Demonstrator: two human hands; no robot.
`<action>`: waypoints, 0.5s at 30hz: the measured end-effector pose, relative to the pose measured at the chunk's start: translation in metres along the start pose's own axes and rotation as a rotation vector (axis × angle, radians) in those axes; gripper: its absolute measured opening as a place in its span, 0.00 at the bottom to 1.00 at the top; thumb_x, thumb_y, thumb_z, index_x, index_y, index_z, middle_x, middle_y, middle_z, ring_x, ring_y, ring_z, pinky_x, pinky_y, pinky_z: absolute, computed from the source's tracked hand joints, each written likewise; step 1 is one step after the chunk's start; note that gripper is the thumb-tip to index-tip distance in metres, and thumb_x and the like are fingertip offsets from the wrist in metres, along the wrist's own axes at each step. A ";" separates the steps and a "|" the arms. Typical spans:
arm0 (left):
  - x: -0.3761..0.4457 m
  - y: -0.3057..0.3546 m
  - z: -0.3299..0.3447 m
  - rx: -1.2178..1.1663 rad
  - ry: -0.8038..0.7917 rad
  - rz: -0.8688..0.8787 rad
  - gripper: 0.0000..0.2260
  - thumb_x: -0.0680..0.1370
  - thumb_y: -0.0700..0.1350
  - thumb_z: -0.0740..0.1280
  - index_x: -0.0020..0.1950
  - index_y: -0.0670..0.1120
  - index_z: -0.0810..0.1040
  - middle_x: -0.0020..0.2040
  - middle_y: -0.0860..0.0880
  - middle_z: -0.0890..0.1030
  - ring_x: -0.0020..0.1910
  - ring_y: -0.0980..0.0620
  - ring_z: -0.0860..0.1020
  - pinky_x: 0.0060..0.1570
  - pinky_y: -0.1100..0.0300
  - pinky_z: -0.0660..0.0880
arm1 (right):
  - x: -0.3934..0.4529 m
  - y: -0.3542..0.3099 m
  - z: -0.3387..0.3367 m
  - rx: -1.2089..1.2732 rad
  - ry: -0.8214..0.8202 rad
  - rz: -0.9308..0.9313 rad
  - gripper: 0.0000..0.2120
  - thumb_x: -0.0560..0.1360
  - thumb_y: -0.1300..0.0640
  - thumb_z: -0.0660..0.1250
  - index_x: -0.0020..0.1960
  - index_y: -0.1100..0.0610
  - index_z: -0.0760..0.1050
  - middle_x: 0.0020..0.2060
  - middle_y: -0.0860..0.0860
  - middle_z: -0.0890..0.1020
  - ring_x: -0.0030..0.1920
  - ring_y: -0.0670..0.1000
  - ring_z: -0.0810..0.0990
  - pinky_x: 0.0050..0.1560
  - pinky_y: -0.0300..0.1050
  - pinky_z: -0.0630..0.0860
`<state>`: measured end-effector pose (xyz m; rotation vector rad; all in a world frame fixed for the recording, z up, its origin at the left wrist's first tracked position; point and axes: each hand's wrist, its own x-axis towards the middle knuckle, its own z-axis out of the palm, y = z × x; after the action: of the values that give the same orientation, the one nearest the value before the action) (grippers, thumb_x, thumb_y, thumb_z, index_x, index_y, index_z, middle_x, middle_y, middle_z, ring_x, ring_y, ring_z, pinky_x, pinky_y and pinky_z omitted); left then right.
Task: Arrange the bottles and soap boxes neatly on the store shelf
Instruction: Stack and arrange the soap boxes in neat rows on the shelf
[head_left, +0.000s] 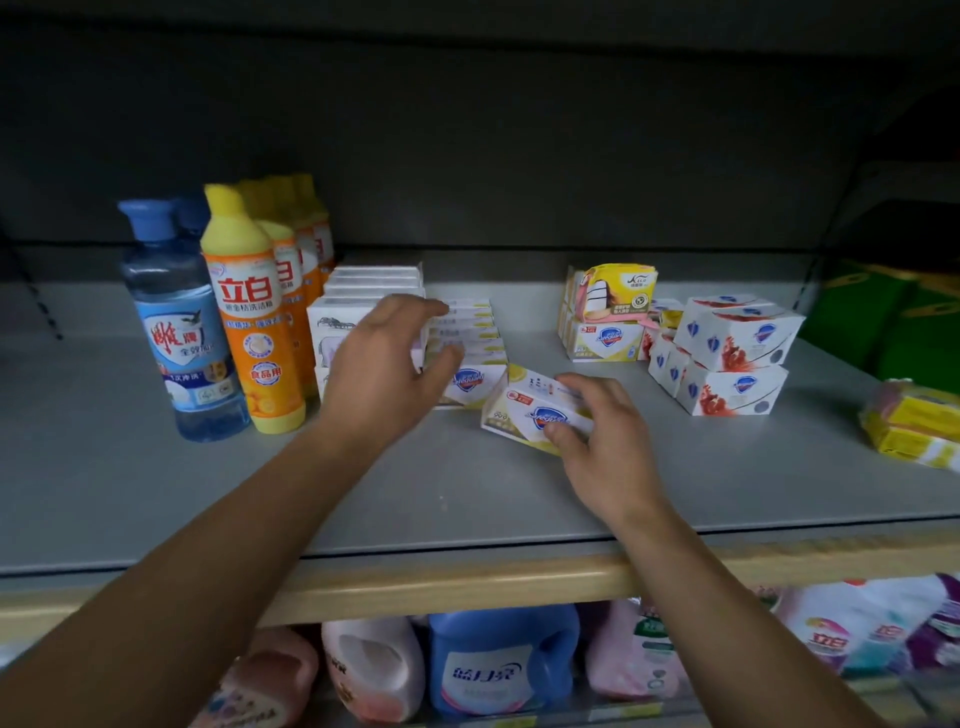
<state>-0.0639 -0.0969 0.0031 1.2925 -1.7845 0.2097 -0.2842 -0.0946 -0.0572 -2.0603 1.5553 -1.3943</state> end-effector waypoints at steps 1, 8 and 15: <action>0.009 -0.006 -0.004 0.083 0.000 0.011 0.19 0.76 0.53 0.69 0.65 0.49 0.75 0.64 0.48 0.77 0.58 0.48 0.77 0.53 0.57 0.74 | 0.001 0.001 0.000 0.002 0.005 0.003 0.21 0.73 0.64 0.71 0.65 0.55 0.75 0.56 0.50 0.75 0.56 0.50 0.76 0.52 0.32 0.64; 0.048 -0.055 -0.010 0.539 -0.365 -0.015 0.33 0.75 0.66 0.62 0.76 0.53 0.61 0.77 0.47 0.64 0.75 0.42 0.61 0.73 0.42 0.55 | 0.026 -0.001 -0.006 -0.025 0.026 -0.055 0.23 0.74 0.64 0.70 0.67 0.52 0.74 0.60 0.50 0.75 0.58 0.49 0.74 0.56 0.32 0.64; 0.044 -0.066 0.005 0.532 -0.204 0.015 0.30 0.73 0.65 0.65 0.71 0.53 0.69 0.69 0.47 0.75 0.68 0.42 0.71 0.66 0.44 0.63 | 0.100 -0.015 0.018 -0.158 -0.035 -0.133 0.23 0.75 0.62 0.70 0.68 0.52 0.73 0.62 0.50 0.74 0.62 0.51 0.74 0.60 0.36 0.65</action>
<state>-0.0139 -0.1586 0.0093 1.7200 -1.9885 0.6118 -0.2613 -0.1781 -0.0026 -2.3056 1.5868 -1.3088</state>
